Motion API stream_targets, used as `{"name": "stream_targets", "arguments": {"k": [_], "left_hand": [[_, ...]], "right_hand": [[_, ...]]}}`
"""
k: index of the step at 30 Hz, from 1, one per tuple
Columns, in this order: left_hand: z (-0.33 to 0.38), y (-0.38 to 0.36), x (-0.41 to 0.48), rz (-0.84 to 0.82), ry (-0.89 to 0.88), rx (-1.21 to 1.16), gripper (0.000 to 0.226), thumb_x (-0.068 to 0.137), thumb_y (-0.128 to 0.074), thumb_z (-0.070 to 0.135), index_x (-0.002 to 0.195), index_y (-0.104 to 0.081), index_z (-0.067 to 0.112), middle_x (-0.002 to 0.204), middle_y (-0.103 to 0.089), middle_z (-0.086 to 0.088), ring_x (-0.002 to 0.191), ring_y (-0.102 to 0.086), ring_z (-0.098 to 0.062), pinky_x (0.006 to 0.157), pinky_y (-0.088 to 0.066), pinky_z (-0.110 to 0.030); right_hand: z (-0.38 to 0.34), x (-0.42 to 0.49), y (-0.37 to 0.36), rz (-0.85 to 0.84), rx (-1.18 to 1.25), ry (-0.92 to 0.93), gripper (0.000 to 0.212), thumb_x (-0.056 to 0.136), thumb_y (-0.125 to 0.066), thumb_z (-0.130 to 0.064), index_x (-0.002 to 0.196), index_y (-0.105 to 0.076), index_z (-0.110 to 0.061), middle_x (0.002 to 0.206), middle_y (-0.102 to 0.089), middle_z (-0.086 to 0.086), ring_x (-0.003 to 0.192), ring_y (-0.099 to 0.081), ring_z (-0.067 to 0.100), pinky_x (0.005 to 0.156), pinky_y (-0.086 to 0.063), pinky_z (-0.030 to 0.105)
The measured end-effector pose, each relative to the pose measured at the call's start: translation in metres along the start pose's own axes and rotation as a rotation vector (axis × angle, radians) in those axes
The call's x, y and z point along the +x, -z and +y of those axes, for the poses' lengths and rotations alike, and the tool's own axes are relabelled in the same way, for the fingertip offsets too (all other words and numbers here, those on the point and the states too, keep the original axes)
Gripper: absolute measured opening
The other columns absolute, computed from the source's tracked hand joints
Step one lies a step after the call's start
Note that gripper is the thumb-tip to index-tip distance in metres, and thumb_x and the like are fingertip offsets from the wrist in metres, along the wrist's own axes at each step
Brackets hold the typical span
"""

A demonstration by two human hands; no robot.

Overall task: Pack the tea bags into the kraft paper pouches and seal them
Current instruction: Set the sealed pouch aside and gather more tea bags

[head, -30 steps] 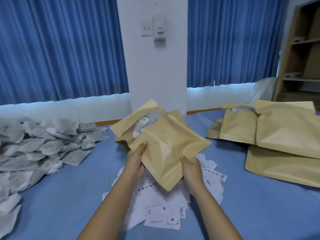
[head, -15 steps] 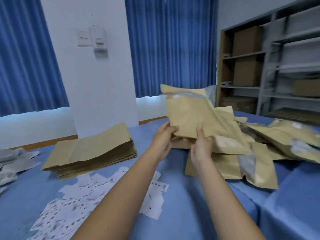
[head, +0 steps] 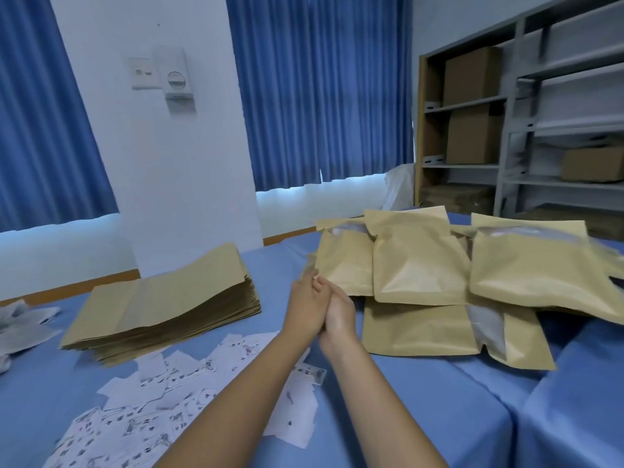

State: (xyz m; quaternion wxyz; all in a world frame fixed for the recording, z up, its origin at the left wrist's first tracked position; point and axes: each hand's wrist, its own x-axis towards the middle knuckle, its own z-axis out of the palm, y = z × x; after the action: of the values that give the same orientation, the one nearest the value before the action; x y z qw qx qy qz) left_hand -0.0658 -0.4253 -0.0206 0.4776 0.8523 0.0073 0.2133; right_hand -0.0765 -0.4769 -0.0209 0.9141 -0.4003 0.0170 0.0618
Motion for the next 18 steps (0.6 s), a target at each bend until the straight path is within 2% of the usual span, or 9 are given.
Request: {"name": "stream_targets", "arguments": {"k": [2, 4, 6, 8, 10, 13, 16, 18], "left_hand": [[-0.025, 0.038, 0.006, 0.171, -0.038, 0.217, 0.044, 0.096, -0.046, 0.023, 0.139, -0.042, 0.014, 0.13, -0.044, -0.006, 0.118, -0.05, -0.021, 0.085, -0.034, -0.021], [-0.058, 0.08, 0.015, 0.294, -0.044, 0.508, 0.049, 0.094, -0.049, 0.023, 0.139, -0.04, 0.009, 0.139, -0.04, -0.01, 0.125, -0.042, -0.024, 0.094, -0.035, -0.026], [-0.096, 0.121, 0.024, 0.249, 0.006, 0.856, 0.057, 0.095, -0.047, 0.03, 0.144, -0.03, 0.007, 0.148, -0.032, -0.013, 0.137, -0.03, -0.026, 0.107, -0.028, -0.032], [-0.13, 0.155, 0.03, 0.138, 0.118, 1.044, 0.059, 0.096, -0.048, 0.034, 0.145, -0.025, 0.009, 0.15, -0.031, -0.011, 0.14, -0.026, -0.025, 0.111, -0.024, -0.036], [-0.155, 0.179, 0.032, 0.077, 0.185, 1.014, 0.042, 0.095, -0.052, 0.03, 0.132, -0.04, 0.014, 0.134, -0.048, -0.007, 0.128, -0.041, -0.024, 0.106, -0.028, -0.039], [-0.175, 0.205, 0.032, 0.21, 0.121, 0.901, 0.009, 0.093, -0.054, 0.019, 0.101, -0.055, 0.017, 0.106, -0.063, -0.003, 0.104, -0.056, -0.025, 0.09, -0.036, -0.036], [-0.185, 0.216, 0.032, 0.337, 0.03, 0.668, 0.017, 0.093, -0.057, 0.012, 0.102, -0.071, 0.01, 0.105, -0.07, -0.006, 0.1, -0.061, -0.026, 0.089, -0.044, -0.035], [-0.186, 0.219, 0.026, 0.366, -0.031, 0.48, 0.015, 0.09, -0.061, 0.006, 0.098, -0.074, 0.006, 0.101, -0.072, -0.007, 0.098, -0.064, -0.024, 0.09, -0.045, -0.03]], "right_hand": [[0.024, 0.0, -0.022, -0.039, 0.025, -0.045, 0.024, 0.097, -0.043, -0.005, 0.098, -0.066, 0.004, 0.091, -0.069, 0.016, 0.081, -0.067, 0.022, 0.074, -0.053, 0.029], [0.054, 0.004, -0.046, -0.03, 0.006, -0.098, 0.025, 0.095, -0.04, 0.005, 0.108, -0.061, 0.011, 0.102, -0.066, 0.023, 0.09, -0.065, 0.026, 0.073, -0.054, 0.026], [0.087, 0.005, -0.066, -0.035, -0.017, -0.171, 0.024, 0.096, -0.038, 0.008, 0.112, -0.055, 0.01, 0.108, -0.061, 0.024, 0.097, -0.061, 0.03, 0.079, -0.054, 0.03], [0.12, 0.006, -0.077, -0.039, -0.04, -0.231, 0.017, 0.096, -0.041, 0.008, 0.106, -0.054, 0.007, 0.107, -0.061, 0.023, 0.095, -0.063, 0.032, 0.086, -0.052, 0.035], [0.144, 0.004, -0.083, -0.051, -0.115, -0.272, 0.013, 0.094, -0.044, 0.007, 0.098, -0.056, 0.004, 0.105, -0.064, 0.021, 0.088, -0.066, 0.028, 0.089, -0.053, 0.037], [0.162, 0.01, -0.087, -0.108, -0.217, -0.252, 0.016, 0.095, -0.043, 0.005, 0.094, -0.058, 0.0, 0.104, -0.069, 0.017, 0.083, -0.071, 0.023, 0.087, -0.055, 0.037], [0.162, 0.012, -0.085, -0.118, -0.175, -0.228, 0.013, 0.096, -0.048, -0.003, 0.094, -0.06, 0.001, 0.094, -0.072, 0.015, 0.077, -0.073, 0.023, 0.076, -0.056, 0.033], [0.157, 0.011, -0.084, -0.097, -0.048, -0.236, 0.024, 0.099, -0.048, -0.016, 0.098, -0.058, 0.005, 0.095, -0.071, 0.02, 0.078, -0.072, 0.027, 0.071, -0.056, 0.03]]}}
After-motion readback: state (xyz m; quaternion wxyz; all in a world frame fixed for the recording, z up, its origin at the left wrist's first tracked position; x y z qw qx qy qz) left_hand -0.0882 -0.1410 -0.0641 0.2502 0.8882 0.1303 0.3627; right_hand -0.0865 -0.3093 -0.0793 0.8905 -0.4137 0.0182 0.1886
